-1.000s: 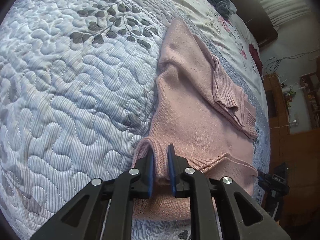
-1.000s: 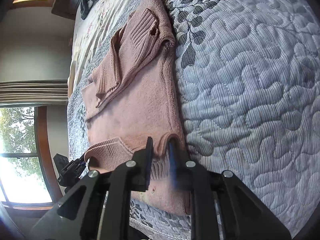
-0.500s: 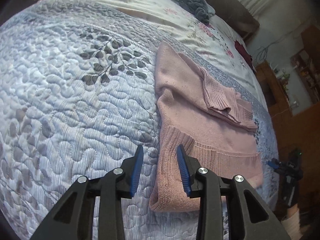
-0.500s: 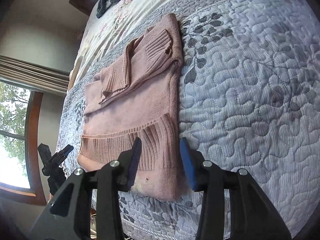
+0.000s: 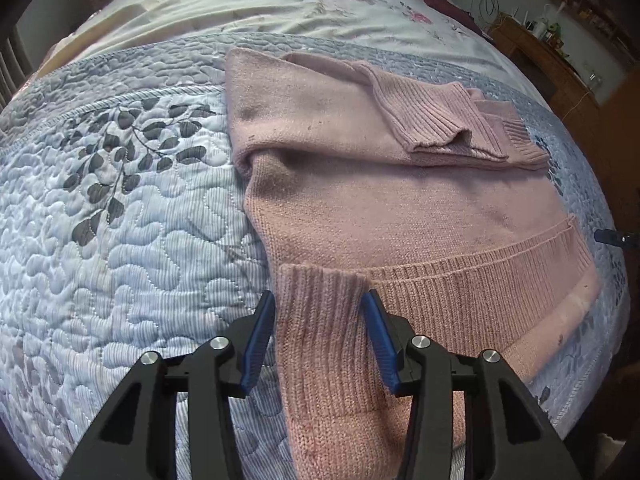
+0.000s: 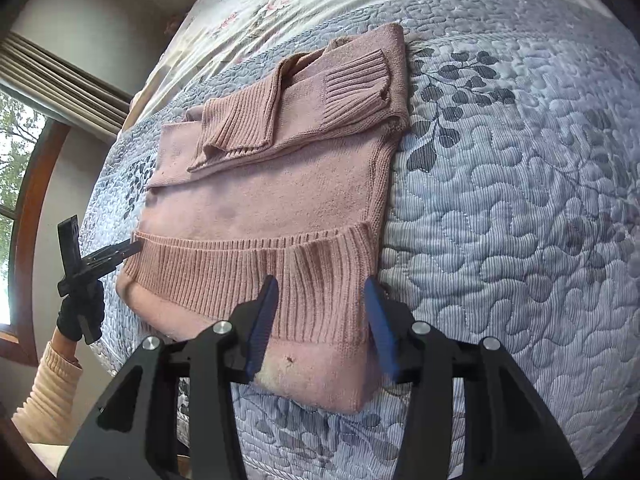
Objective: Fold small clothes
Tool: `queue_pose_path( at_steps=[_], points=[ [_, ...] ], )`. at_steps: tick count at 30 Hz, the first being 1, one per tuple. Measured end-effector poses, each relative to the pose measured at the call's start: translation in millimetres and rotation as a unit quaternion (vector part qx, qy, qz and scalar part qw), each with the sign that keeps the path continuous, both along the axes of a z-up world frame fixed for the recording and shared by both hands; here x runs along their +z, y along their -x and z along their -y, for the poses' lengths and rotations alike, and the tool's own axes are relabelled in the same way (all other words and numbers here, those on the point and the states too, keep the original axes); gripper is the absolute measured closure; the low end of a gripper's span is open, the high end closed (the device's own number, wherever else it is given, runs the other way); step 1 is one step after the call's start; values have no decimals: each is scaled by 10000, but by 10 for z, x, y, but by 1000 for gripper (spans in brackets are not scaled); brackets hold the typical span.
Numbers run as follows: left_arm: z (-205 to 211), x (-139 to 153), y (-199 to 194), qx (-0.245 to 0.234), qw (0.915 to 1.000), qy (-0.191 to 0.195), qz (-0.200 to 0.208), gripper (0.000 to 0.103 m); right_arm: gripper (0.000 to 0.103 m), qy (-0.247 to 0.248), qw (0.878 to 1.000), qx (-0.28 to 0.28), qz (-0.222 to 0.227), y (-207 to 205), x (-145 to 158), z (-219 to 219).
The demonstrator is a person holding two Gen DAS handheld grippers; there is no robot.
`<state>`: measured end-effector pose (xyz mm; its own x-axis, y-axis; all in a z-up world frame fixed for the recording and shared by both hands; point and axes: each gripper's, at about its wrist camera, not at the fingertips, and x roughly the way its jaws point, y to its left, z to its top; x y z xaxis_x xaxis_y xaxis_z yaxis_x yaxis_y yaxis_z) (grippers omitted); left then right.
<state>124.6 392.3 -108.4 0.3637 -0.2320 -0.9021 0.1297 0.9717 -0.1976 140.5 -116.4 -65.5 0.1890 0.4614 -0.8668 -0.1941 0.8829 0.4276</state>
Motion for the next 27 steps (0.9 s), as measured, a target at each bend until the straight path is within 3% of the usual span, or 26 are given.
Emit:
queue_pose_path(
  at_steps=[2,8,13,18,20,22,27],
  points=[
    [36,5,9,-28,9998,-192,39,87,57,48,10000,46,13,-31,-16,-21],
    [100,263,206,-45,9986,-66,523,92,57,365,9980,457,253,-48,-12,-155],
    [193,390,352,-198,9969,58,754,92,56,661,9936,797,451,-43,-69,-287],
    [204,129,200,-72,9993,-12,380,90,55,1021,9894,943,413,-132,-245,-393],
    [205,23,141,-18,9996,-92,260,84,55,1082,9892,924,356,-163,-314,-395],
    [222,-54,113,-2,9996,-212,199,76,55,1116,9887,936,349,-176,-349,-405],
    [224,-90,121,79,9996,-162,204,76,56,1192,9884,842,430,-200,-311,-369]
  ],
)
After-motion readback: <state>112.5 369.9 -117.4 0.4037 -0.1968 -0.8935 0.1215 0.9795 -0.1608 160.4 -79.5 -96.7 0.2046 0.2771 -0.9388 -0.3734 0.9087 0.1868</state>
